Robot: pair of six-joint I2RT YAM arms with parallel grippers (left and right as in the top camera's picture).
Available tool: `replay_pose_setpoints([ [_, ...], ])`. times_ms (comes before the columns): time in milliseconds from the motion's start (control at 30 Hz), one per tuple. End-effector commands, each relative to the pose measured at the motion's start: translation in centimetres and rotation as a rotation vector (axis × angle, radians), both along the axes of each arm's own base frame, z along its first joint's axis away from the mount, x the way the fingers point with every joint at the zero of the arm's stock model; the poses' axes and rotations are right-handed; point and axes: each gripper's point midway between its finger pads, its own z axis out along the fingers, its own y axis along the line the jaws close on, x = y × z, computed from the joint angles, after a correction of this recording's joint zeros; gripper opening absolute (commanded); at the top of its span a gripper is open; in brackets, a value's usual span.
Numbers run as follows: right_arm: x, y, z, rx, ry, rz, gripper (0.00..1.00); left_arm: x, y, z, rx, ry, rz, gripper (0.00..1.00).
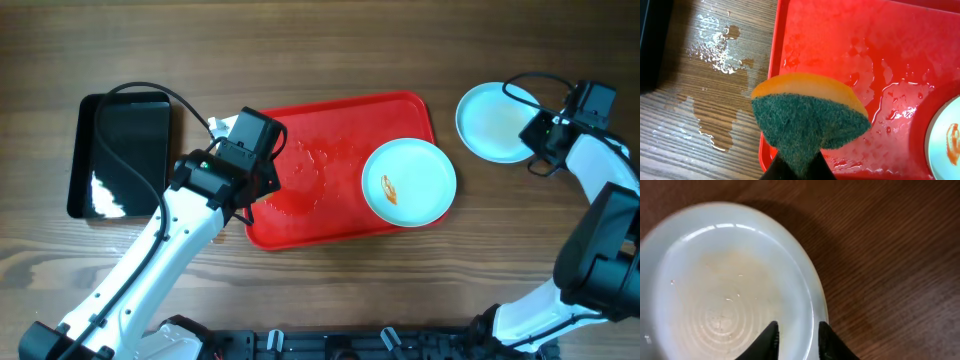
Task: Clean dirty plates on tray and stack at the side
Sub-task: 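Release the stack and reach the right gripper to the last plate's rim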
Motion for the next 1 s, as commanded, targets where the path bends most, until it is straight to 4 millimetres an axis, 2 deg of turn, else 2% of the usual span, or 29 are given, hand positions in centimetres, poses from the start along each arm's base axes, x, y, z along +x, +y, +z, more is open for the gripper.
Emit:
replay_pose_setpoints([
  [0,0.7,0.2,5.4,-0.035,-0.126,0.009,0.3,0.0,0.1,-0.4,-0.001,0.009,0.012,0.04],
  [67,1.0,1.4,7.6,0.008,-0.194,0.046,0.34,0.0,0.1,-0.4,-0.001,0.008,0.012,0.04],
  [133,1.4,3.6,9.6,0.108,-0.266,0.102,0.45,0.1,0.1,-0.3,-0.003,0.005,0.012,0.04],
  [200,1.0,8.3,12.0,0.324,-0.339,0.239,0.54,0.2,0.0,-0.3,-0.006,0.001,0.012,0.04],
  [267,-0.2,11.9,12.9,0.482,-0.341,0.342,0.55,0.1,-0.2,-0.3,-0.018,0.006,0.006,0.04],
  [367,-1.6,13.3,10.8,0.501,-0.229,0.327,0.55,-0.1,-0.6,-0.4,-0.039,0.016,-0.002,0.04],
  [500,-4.8,15.0,5.5,0.367,0.029,0.378,0.56,0.0,-0.7,-0.4,-0.04,0.015,-0.003,0.04],
  [600,-6.3,16.3,2.5,0.286,0.155,0.393,0.56,-0.1,-0.7,-0.4,-0.04,0.017,-0.003,0.04],
  [667,-6.6,16.4,1.0,0.224,0.213,0.351,0.56,-0.1,-0.7,-0.4,-0.04,0.017,-0.003,0.04],
  [800,-6.0,17.3,0.1,0.195,0.223,0.375,0.53,-0.1,-0.7,-0.4,-0.04,0.017,-0.003,0.04],
  [967,-5.8,15.5,-1.1,0.088,0.256,0.339,0.52,-0.1,-0.6,-0.4,-0.04,0.017,-0.003,0.04],
])
